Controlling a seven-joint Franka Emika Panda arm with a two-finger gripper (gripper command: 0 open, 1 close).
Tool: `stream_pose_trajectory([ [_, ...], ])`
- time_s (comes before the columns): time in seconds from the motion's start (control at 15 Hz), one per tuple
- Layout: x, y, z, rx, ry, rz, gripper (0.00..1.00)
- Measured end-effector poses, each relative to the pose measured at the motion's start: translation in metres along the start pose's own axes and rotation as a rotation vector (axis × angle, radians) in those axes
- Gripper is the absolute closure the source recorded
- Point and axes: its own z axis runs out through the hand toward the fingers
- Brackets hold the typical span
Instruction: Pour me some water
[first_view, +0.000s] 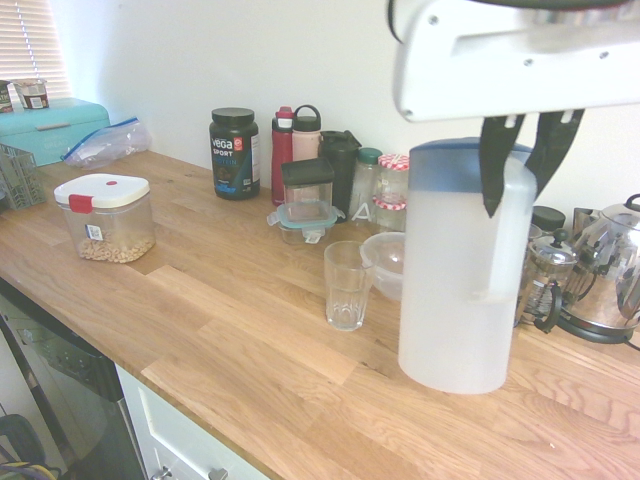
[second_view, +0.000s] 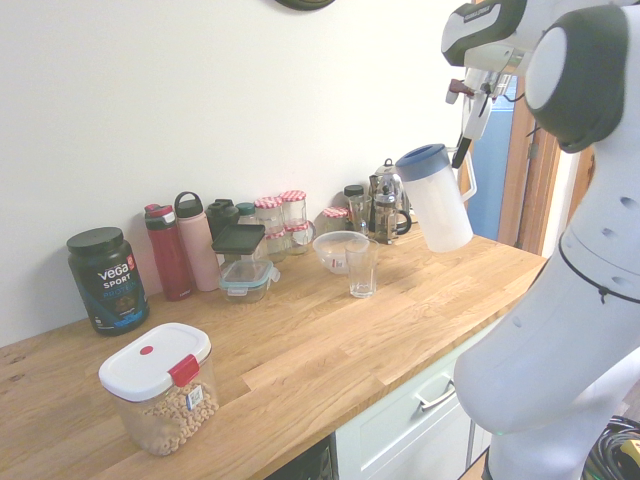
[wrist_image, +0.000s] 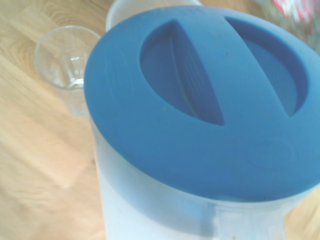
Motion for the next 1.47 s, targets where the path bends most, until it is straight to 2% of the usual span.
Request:
stream_pose_trajectory([
  [0.2,-0.044,-0.043,-0.02,-0.011,0.026,0.185,1.0],
  [0.47,-0.09,-0.146,-0.045,-0.001,0.105,0.374,1.0],
  [0.73,-0.138,-0.263,-0.051,-0.008,0.199,0.405,1.0],
  [1.0,-0.165,-0.367,-0.039,0.027,0.237,0.407,1.0],
  [1.27,-0.165,-0.434,-0.007,0.068,0.375,0.475,1.0],
  [1.47,-0.172,-0.469,0.023,0.039,0.396,0.492,1.0],
])
